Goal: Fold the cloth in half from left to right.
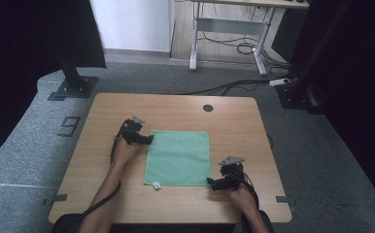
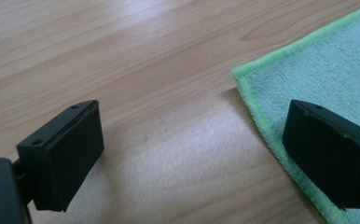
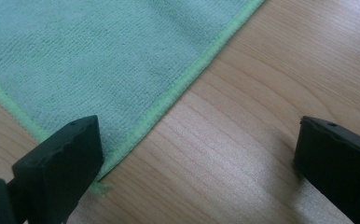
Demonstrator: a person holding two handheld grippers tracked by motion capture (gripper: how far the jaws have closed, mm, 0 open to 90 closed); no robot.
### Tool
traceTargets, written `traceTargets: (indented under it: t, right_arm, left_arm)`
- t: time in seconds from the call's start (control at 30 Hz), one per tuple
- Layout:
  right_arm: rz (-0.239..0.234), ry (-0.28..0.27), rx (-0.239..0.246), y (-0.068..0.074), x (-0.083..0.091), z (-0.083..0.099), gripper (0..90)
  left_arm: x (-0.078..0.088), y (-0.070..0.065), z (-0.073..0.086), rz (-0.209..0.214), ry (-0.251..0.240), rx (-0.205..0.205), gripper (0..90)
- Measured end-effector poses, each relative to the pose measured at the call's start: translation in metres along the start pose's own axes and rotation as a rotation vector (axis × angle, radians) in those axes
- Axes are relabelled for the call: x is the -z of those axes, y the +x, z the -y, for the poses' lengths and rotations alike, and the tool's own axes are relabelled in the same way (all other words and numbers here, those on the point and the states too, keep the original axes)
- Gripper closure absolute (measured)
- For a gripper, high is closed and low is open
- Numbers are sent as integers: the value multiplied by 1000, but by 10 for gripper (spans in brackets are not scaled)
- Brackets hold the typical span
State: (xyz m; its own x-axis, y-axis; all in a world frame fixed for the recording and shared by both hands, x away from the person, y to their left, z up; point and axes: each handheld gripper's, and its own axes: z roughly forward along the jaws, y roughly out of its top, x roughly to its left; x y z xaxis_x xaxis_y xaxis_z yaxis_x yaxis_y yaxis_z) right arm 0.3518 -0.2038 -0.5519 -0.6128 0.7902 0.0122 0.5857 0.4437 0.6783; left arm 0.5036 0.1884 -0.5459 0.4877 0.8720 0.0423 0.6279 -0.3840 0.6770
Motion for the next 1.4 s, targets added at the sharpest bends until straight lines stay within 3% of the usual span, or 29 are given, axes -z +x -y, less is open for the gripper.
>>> traceTargets:
  t: [0.43, 0.6, 0.77, 0.97, 1.17, 1.23, 1.4]
  right_arm:
    - [9, 12, 0, -2, 1, -1, 13]
    - [36, 13, 22, -5, 2, -2, 13]
    - [66, 14, 34, -9, 3, -3, 12]
    - [128, 7, 10, -26, 3, -4, 13]
    - [131, -1, 6, -27, 2, -4, 12]
    - [124, -3, -2, -28, 2, -4, 12]
    - [113, -7, -20, -29, 1, -2, 14]
  left_arm:
    - [33, 0, 31, -21, 30, -22, 53]
    - [47, -5, 47, -13, 21, -2, 55]
    - [54, -13, 53, -22, 30, -19, 63]
    - [65, -24, 65, 20, 31, -10, 64]
    - [66, -22, 64, 23, 4, -34, 71]
    - [69, -15, 57, 36, -52, 5, 90]
    - [64, -5, 52, 8, -67, 28, 100]
